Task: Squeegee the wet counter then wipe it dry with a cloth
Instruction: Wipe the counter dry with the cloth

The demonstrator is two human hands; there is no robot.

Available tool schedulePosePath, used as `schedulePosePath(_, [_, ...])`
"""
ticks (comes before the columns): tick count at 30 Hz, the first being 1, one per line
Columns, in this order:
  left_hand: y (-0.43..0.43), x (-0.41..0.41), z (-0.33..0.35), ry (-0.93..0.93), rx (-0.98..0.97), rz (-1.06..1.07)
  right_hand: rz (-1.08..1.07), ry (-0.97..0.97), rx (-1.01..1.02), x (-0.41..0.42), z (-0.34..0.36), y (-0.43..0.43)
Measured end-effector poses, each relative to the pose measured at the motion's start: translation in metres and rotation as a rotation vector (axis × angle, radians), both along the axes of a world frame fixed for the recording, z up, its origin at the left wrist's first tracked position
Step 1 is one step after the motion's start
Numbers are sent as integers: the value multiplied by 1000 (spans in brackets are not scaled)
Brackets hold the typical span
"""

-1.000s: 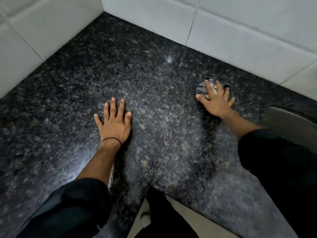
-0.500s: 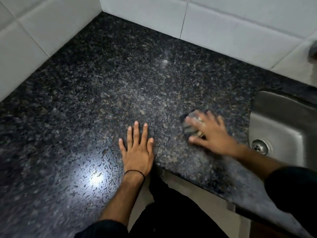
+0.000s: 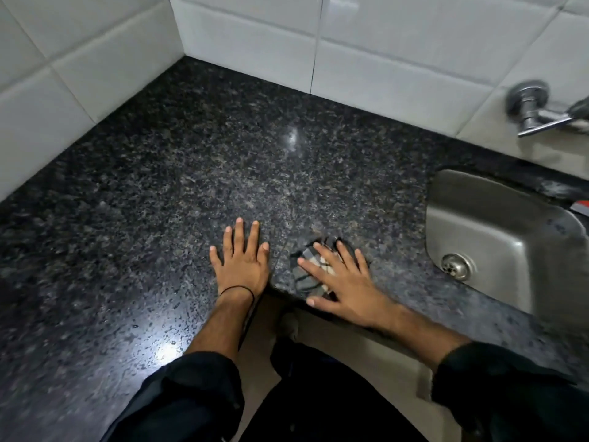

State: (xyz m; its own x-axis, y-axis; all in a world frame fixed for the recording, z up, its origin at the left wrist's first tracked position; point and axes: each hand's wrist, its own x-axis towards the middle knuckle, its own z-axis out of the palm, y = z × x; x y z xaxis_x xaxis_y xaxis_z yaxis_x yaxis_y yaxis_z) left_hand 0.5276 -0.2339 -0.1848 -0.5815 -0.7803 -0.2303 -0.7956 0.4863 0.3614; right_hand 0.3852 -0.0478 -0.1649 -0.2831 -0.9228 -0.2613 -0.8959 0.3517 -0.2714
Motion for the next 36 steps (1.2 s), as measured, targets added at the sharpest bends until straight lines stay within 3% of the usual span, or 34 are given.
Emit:
schedulePosePath(2, [-1,1,0,-9,22,-2,-29,38,15,-20,2,28])
schedulePosePath(6, [-3,5,2,2,55,-9,-431,49,12,-57,1,56])
schedulePosePath(10, [-3,4,6,14,70,3,-718,76,-48,-23,-3,47])
schedulePosePath(14, [0,-7,16,53,53,74,-556,152,-56,16,-1,29])
schedulePosePath(19, [9,-28,27,86,-10,188,-246,156,-94,1,21,17])
schedulePosePath(21, [11,-37,30,109,-17,210,-293,-67,-252,-24,34,13])
schedulePosePath(25, [8,-56,30,161,-33,171,-753,-877,-614,-81,69,-7])
schedulePosePath(27, [5,-66,31,191,-24,170,-890,-981,-664,-120,75,-12])
schedulePosePath(28, [2,-72,32,204,-26,172,-933,-903,-655,-140,75,-12])
schedulePosePath(32, [-10,-97,35,230,-56,155,-996,-184,-586,-198,58,3])
schedulePosePath(34, [-14,-114,36,231,-65,132,-891,-27,-661,-201,50,-3])
schedulePosePath(36, [-16,-133,37,221,-82,79,-719,90,-546,-187,39,-17])
